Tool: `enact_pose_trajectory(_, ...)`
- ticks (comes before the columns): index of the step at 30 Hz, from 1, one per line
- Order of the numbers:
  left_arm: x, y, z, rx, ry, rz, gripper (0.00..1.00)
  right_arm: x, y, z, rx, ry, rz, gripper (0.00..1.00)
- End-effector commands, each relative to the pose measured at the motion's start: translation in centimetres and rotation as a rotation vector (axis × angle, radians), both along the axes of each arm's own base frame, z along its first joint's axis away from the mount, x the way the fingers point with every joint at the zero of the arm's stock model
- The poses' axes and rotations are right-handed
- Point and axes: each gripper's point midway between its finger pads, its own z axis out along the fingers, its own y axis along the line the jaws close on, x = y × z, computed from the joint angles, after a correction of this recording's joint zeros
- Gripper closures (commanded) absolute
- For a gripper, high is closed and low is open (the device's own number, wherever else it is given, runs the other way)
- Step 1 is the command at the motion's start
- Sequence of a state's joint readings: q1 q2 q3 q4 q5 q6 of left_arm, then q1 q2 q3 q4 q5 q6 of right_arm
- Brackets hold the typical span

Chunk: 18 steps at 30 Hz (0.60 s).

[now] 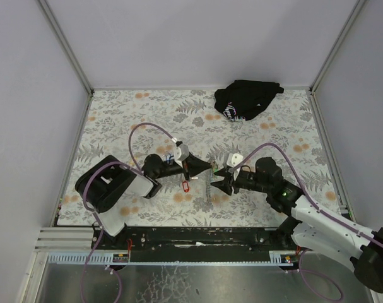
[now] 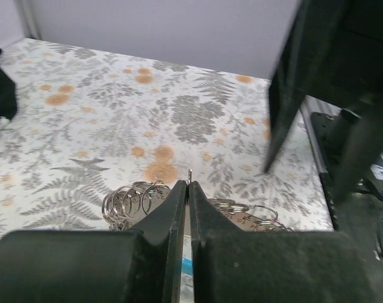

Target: Put the keys on the keyring

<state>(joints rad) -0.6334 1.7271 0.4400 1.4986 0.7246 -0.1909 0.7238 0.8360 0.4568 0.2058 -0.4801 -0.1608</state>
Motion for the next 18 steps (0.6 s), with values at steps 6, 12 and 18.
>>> enact_pose_trajectory(6,6.7,0.6,4.9,-0.103,-0.112,0.198,1.0,-1.0,3.6,1.3,0.02,0.036,0.015,0.52)
enact_pose_trajectory(12,10.0,1.7,4.5,-0.104,-0.109,0.288,1.0,-0.1,6.1,-0.6,-0.011,0.068,-0.059,0.52)
enact_pose_trajectory(18,12.7,3.7,3.4,-0.093,-0.084,0.357,1.0,1.4,9.0,-3.1,-0.083,0.103,-0.184,0.53)
